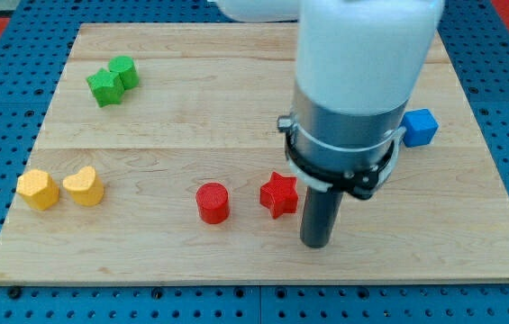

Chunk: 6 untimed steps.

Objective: Push red star towards the center

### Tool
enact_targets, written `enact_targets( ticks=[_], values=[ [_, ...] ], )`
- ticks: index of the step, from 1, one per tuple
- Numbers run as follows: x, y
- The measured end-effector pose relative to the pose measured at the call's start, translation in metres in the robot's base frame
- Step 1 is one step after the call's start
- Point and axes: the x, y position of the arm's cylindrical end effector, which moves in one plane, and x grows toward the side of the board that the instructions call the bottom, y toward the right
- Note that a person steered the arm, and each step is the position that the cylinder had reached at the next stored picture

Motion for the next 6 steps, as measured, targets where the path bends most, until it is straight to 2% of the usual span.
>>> enact_targets(
  ticks=[1,2,4,5,6],
  values=[
    [-0.042,-0.059],
    [-0.093,-0.086],
    [-0.061,0.015],
    [-0.110,0.005],
    [-0.158,-0.043]
  ],
)
